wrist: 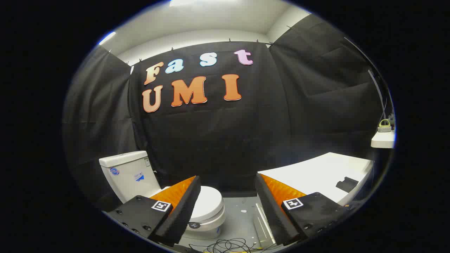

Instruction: Open the toilet lid.

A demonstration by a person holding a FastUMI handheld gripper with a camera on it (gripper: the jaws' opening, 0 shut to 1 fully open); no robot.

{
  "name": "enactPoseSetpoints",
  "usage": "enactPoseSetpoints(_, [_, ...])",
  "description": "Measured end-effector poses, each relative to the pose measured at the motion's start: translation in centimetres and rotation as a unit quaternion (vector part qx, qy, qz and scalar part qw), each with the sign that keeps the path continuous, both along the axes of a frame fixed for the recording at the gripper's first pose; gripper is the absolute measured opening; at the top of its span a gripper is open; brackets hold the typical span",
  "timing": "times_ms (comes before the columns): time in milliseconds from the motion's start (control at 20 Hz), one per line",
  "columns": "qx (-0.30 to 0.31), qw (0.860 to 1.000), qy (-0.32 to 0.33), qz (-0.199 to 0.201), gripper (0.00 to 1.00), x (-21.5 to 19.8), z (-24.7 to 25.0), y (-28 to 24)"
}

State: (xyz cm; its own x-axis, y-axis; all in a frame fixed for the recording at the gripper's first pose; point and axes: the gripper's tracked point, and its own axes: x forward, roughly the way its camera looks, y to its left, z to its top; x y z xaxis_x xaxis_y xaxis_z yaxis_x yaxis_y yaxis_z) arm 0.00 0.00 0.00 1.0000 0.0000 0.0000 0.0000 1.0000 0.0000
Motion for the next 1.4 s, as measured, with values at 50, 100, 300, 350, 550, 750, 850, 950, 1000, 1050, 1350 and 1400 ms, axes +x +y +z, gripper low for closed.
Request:
enactPoseSetpoints(50, [0.000,1.000,0.000,0.000,1.00,0.00,0.01,-0.01])
enactPoseSetpoints(100, [0.000,1.000,0.001,0.000,1.00,0.03,-0.10,0.02])
enactPoseSetpoints(300, [0.000,1.000,0.001,-0.001,1.00,-0.07,0.00,-0.04])
enactPoseSetpoints(350, [0.000,1.000,0.001,-0.001,1.00,-0.05,-0.02,-0.03])
enactPoseSetpoints(550, [0.000,1.000,0.002,0.000,1.00,-0.07,-0.10,0.02])
enactPoseSetpoints(750, [0.000,1.000,0.004,0.000,1.00,0.04,-0.14,0.00])
enactPoseSetpoints(850, [0.000,1.000,0.004,0.000,1.00,0.00,-0.14,0.02])
enactPoseSetpoints(950, [-0.001,1.000,0.004,0.000,1.00,0.03,-0.19,0.02])
enactPoseSetpoints(1000, [-0.001,1.000,0.004,0.001,1.00,0.01,-0.18,0.05])
enactPoseSetpoints(1050, [-0.001,1.000,0.005,0.001,1.00,-0.07,-0.22,0.06])
enactPoseSetpoints(1350, [-0.004,1.000,0.003,0.001,1.00,-0.07,-0.08,0.07])
enactPoseSetpoints(1400, [-0.003,1.000,0.004,0.001,1.00,-0.07,-0.16,0.03])
